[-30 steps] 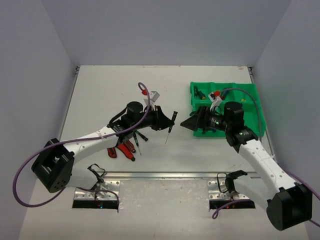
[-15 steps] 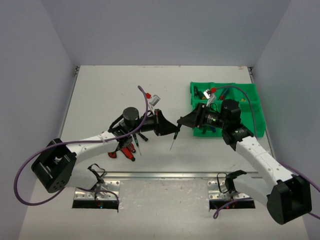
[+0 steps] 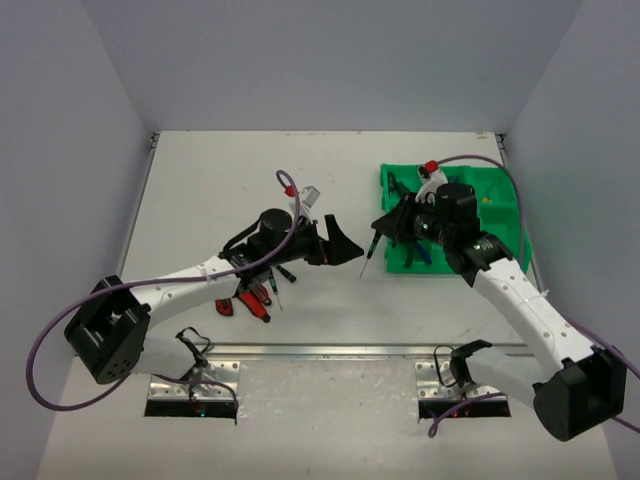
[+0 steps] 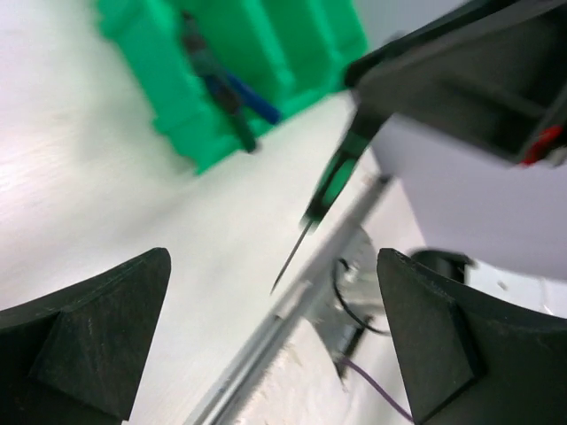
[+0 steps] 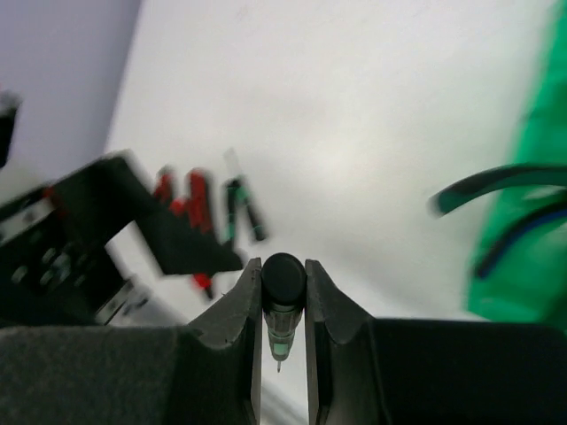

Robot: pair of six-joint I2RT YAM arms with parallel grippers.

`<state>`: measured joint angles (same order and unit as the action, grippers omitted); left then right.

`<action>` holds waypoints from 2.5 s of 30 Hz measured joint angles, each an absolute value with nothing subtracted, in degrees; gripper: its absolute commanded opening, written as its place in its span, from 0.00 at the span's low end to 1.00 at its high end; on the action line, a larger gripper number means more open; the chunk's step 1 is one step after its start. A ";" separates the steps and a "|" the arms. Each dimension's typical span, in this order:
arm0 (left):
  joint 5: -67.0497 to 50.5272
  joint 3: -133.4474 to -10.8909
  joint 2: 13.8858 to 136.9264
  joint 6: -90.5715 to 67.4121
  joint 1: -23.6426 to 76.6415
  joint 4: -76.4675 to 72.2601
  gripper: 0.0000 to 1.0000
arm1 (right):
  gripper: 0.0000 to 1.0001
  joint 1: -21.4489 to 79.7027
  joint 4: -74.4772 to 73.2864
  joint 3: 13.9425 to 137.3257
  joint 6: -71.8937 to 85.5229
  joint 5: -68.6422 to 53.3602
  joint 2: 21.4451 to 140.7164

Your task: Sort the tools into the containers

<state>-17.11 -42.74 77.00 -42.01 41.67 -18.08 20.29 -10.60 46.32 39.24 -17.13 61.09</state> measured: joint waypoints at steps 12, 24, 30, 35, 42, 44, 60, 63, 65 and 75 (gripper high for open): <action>17.05 -43.22 61.03 -39.03 40.15 14.65 1.00 | 0.00 -1.10 -26.40 64.43 26.48 22.48 73.79; 20.41 -40.93 58.99 -36.36 38.89 21.24 1.00 | 0.00 -4.38 -18.67 57.57 28.87 21.72 83.33; 21.44 -40.49 59.61 -36.27 38.23 21.93 1.00 | 0.34 -4.36 -12.98 50.95 31.03 17.41 83.37; 22.86 -40.47 61.04 -36.91 38.15 23.29 1.00 | 0.81 -4.36 -12.56 50.34 32.15 15.38 83.25; 24.92 -41.79 65.07 -40.04 38.15 26.60 1.00 | 0.99 -3.75 -16.13 51.16 32.73 11.41 78.75; 25.42 -42.69 66.99 -41.40 38.15 27.39 0.99 | 0.99 -3.34 -17.41 52.03 32.63 9.63 76.02; 31.38 -56.83 88.89 -53.62 39.29 34.83 0.63 | 0.99 -1.34 -20.52 51.93 30.05 -8.82 65.18; 32.08 -60.44 92.71 -56.15 39.89 36.37 0.61 | 0.99 -1.34 -20.57 51.65 29.89 -10.34 65.73; 32.24 -62.47 95.36 -57.73 40.31 36.84 0.56 | 0.99 -1.34 -20.65 51.28 29.71 -11.06 65.85; 32.20 -64.84 102.80 -63.63 40.97 40.61 0.49 | 0.99 -1.34 -20.67 50.90 28.84 -12.69 65.91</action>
<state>32.20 -64.84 102.80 -63.63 40.97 40.61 -1.34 -20.67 50.90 28.84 -12.69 65.91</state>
